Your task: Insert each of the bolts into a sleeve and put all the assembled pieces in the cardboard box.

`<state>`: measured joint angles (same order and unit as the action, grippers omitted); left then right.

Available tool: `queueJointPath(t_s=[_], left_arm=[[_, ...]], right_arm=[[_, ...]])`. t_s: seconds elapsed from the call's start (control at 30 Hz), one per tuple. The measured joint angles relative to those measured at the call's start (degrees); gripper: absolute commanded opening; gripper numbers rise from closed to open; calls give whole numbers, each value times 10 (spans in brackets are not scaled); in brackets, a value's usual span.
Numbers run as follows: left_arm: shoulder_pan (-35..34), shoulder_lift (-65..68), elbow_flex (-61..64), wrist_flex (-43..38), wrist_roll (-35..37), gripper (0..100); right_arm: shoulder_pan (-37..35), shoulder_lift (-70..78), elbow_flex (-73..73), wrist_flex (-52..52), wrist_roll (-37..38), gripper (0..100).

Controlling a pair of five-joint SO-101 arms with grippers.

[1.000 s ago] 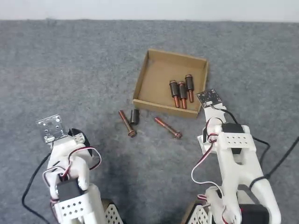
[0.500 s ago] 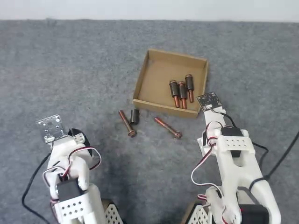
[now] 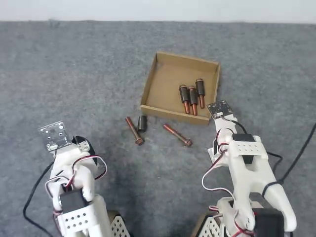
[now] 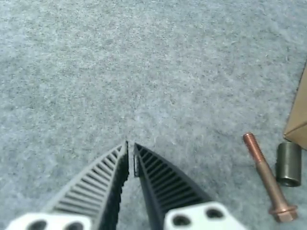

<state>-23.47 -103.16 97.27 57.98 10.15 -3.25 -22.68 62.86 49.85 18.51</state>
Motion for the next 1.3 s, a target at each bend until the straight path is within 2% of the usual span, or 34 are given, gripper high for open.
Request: queueJointPath(t_s=[0.17, 0.5, 0.7, 0.87, 1.1, 1.3], left_arm=[[0, 0, 0, 0, 0, 14], [0, 0, 0, 0, 0, 14], [1, 0, 0, 0, 0, 13], [47, 0, 0, 5, -3, 13], [125, 0, -59, 92, -68, 13], [144, 0, -131, 137, -98, 13]], right_arm=[[0, 0, 0, -4, 0, 9], [4, 0, 0, -8, 0, 7], [76, -15, 1, -2, -13, 7], [113, -17, 1, -2, -18, 7], [117, -17, 1, -9, -18, 7], [117, -17, 1, -9, -18, 7]])
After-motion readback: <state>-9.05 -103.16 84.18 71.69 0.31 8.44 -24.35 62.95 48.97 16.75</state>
